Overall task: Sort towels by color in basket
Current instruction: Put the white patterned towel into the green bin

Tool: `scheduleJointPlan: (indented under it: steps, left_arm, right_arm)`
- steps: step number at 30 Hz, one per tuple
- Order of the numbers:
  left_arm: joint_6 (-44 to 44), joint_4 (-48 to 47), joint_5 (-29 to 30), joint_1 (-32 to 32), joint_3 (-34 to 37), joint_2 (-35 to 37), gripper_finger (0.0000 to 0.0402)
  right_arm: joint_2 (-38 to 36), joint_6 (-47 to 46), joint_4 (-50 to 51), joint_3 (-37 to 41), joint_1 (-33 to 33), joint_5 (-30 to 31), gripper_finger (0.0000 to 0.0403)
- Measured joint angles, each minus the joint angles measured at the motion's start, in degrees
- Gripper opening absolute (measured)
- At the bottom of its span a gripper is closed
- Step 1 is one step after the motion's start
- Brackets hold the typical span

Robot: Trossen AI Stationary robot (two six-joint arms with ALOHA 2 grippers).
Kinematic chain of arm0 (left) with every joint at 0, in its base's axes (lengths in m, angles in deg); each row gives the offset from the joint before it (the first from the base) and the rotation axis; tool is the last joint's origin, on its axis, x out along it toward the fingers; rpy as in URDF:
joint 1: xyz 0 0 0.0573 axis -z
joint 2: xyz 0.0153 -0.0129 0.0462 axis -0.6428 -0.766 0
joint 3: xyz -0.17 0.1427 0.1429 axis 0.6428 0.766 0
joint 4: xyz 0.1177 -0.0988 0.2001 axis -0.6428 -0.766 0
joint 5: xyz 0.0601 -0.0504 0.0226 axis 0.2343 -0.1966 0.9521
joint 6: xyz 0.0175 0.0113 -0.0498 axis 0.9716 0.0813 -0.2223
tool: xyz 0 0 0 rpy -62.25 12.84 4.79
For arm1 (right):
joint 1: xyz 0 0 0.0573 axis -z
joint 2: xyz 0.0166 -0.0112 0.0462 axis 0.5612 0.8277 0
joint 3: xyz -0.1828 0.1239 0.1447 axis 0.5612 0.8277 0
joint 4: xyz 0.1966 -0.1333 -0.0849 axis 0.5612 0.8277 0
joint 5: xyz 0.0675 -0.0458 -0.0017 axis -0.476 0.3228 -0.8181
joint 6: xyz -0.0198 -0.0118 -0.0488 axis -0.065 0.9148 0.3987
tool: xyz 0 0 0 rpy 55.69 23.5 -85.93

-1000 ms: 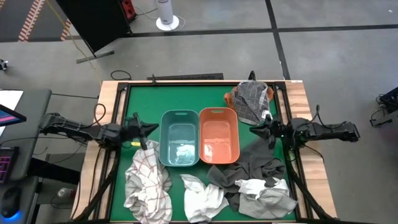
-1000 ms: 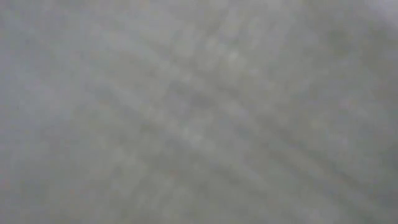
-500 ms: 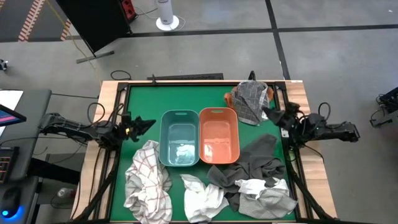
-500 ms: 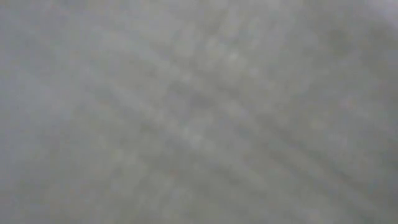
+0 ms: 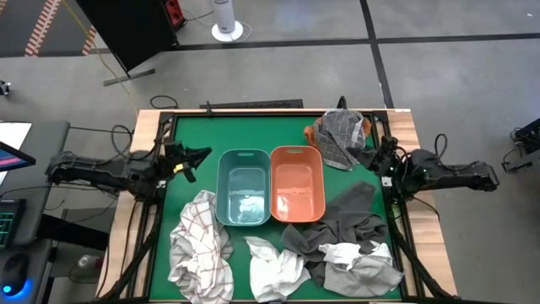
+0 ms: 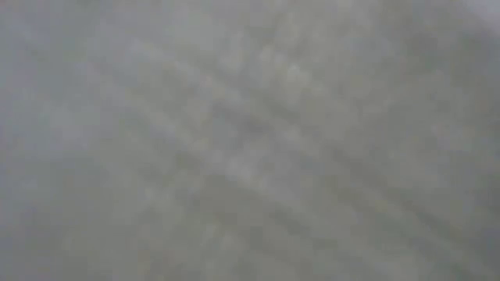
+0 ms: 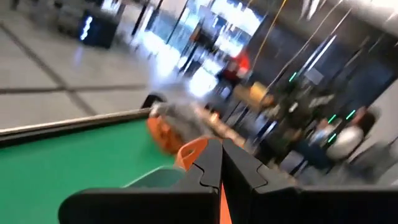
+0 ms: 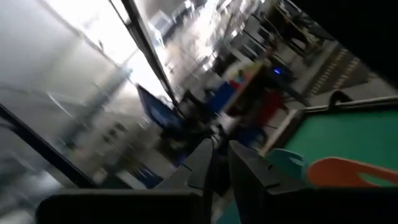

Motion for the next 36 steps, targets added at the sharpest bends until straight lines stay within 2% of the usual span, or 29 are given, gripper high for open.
scheduleJointPlan:
  steps: [6,10,16,19,21,23,26,30,36]
  left_arm:
    - [-0.4,-29.9,-5.9,0.0,-16.6,-8.0,0.0011]
    - [1.2,-42.1,-13.6,0.0,-24.5,-13.3,0.0058]
    - [-0.7,-53.2,-28.4,1.7,-27.2,-21.3,0.0160]
    - [-3.4,-59.7,-33.3,4.4,-27.2,-25.4,0.0197]
    - [-4.8,-61.1,-32.8,7.5,-27.2,-27.1,0.0210]
    - [-6.6,-61.0,-29.3,10.8,-27.2,-28.0,0.0214]
    - [-10.3,-60.4,-24.6,14.4,-26.3,-28.7,0.0215]
    - [-16.1,-55.4,-24.3,16.7,-19.3,-28.6,0.0215]
    - [-22.7,-48.9,-24.2,17.4,-8.8,-27.1,0.0215]
  right_arm:
    - [11.4,15.8,13.8,-13.7,2.7,-2.0,0.0076]
    - [20.1,20.8,16.3,-20.8,5.7,-1.7,0.0090]
    - [33.6,25.2,22.1,-30.2,8.5,-5.6,0.0163]
    - [38.6,26.6,24.9,-34.0,9.0,-6.3,0.0209]
    - [40.8,27.9,26.2,-35.8,9.1,-6.5,0.0233]
    - [42.3,29.1,26.6,-36.8,9.8,-8.0,0.0249]
    - [43.9,29.3,26.4,-37.6,11.2,-12.0,0.0254]
    - [45.7,29.3,26.5,-37.6,12.0,-15.8,0.0252]
    - [45.8,27.6,26.7,-37.6,10.9,-16.2,0.0244]
